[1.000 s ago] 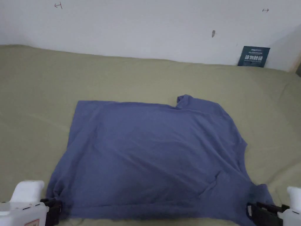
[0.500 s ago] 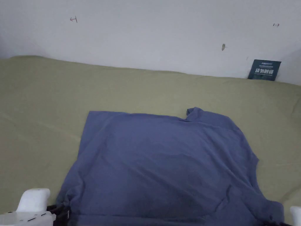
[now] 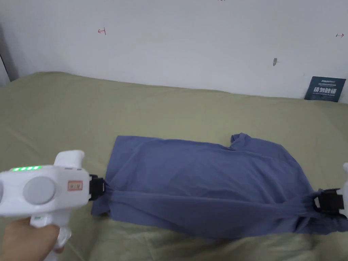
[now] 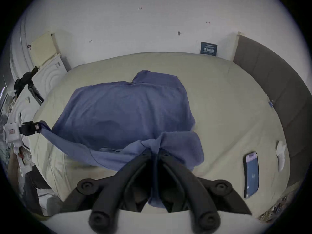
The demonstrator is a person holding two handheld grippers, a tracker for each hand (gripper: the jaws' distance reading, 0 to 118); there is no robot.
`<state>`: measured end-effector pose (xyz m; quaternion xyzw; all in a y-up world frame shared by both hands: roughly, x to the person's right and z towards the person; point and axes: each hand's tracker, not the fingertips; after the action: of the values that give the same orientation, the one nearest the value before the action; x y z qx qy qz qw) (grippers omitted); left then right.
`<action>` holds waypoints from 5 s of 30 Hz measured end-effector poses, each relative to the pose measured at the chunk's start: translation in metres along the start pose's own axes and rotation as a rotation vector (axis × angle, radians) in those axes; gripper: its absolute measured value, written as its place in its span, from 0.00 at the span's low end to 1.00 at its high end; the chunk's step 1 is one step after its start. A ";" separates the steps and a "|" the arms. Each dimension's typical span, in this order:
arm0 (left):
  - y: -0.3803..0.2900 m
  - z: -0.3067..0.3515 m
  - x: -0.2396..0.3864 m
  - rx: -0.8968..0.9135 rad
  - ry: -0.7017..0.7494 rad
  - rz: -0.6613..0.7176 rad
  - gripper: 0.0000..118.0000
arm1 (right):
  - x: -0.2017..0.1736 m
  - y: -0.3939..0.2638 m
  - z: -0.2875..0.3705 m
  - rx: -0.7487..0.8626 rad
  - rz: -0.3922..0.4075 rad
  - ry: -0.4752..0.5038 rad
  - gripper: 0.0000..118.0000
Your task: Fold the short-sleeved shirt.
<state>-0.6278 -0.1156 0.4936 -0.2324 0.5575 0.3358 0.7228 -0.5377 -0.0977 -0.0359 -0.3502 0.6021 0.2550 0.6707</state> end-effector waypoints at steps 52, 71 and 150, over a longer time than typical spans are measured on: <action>-0.043 -0.090 -0.005 0.019 0.035 0.066 0.08 | 0.016 -0.134 0.024 0.387 -0.059 -0.095 0.00; -0.029 -0.081 -0.006 -0.007 0.030 -0.027 0.08 | 0.039 -0.071 -0.082 0.141 -0.166 -0.028 0.03; 0.045 -0.127 -0.030 -0.355 0.086 0.042 0.89 | -0.031 -0.128 0.093 0.361 0.053 -0.019 0.00</action>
<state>-0.7487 -0.1826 0.4898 -0.3588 0.5245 0.4339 0.6387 -0.3863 -0.1026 0.0182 -0.2056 0.6408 0.1636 0.7213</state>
